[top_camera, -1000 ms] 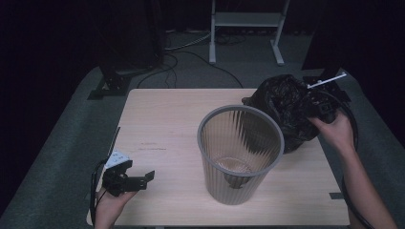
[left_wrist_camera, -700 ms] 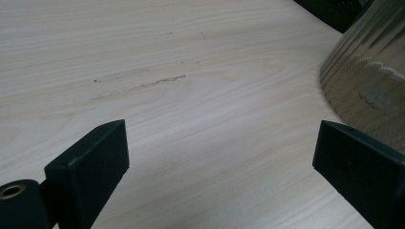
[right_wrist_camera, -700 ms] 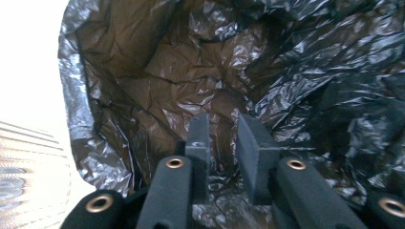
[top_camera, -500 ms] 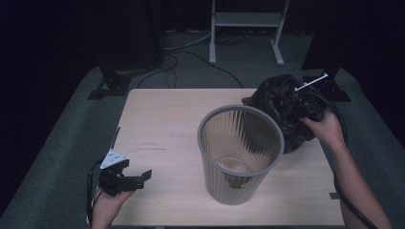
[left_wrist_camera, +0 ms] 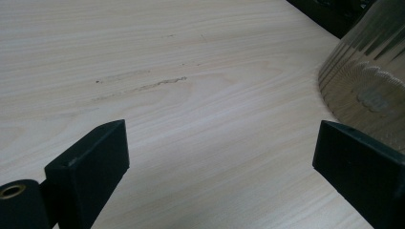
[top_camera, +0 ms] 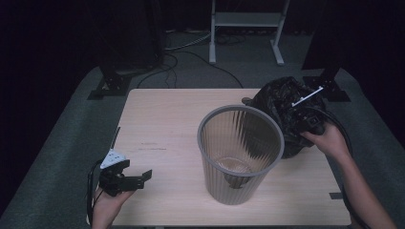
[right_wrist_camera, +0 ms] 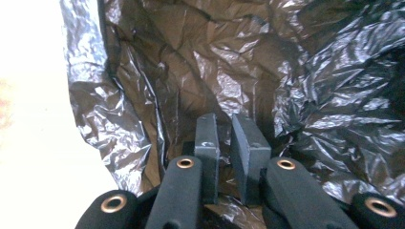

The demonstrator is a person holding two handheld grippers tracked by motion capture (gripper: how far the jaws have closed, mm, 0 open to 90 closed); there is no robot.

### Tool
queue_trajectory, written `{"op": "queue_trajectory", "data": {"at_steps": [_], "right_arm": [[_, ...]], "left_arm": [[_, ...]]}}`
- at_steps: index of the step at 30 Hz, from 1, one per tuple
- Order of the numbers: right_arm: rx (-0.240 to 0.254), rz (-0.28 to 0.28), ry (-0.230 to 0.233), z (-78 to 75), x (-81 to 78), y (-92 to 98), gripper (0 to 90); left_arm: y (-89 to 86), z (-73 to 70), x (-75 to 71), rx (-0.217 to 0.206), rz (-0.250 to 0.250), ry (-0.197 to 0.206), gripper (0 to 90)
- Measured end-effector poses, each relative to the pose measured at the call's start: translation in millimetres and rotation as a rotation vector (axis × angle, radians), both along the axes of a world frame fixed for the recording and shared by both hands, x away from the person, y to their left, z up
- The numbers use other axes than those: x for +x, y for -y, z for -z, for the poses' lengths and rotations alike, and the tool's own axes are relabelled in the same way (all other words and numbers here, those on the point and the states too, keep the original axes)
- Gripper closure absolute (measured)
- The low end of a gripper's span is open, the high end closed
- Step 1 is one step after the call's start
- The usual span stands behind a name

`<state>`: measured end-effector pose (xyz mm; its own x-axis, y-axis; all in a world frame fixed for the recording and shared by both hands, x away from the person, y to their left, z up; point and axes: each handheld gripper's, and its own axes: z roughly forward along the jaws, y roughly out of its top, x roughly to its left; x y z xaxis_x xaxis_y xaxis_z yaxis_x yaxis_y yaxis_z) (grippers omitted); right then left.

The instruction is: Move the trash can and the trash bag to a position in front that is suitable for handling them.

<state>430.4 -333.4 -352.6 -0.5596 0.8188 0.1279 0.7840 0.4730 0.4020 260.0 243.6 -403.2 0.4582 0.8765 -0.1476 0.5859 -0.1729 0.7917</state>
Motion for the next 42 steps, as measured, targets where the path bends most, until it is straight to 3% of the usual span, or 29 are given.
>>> {"op": "queue_trajectory", "data": {"at_steps": [15, 21, 37, 42], "right_arm": [[0.004, -0.124, -0.033, 2.7, -57.4, -4.8, 81.0], [0.008, -0.177, -0.013, 4.6, -80.9, -6.4, 81.2], [0.087, -0.242, -0.058, 11.5, -133.4, -0.6, 80.5], [0.074, -0.267, -0.066, 10.0, -145.5, -5.1, 79.3]], "left_arm": [[1.0, -1.0, 0.2, -0.002, 0.004, 0.005, 4.1], [1.4, -1.1, 0.0, 0.002, 0.005, 0.004, 4.2], [5.3, -0.4, 1.3, 0.002, 0.017, 0.001, 4.2], [6.5, -2.2, 0.3, 0.003, 0.023, 0.007, 4.2]]}}
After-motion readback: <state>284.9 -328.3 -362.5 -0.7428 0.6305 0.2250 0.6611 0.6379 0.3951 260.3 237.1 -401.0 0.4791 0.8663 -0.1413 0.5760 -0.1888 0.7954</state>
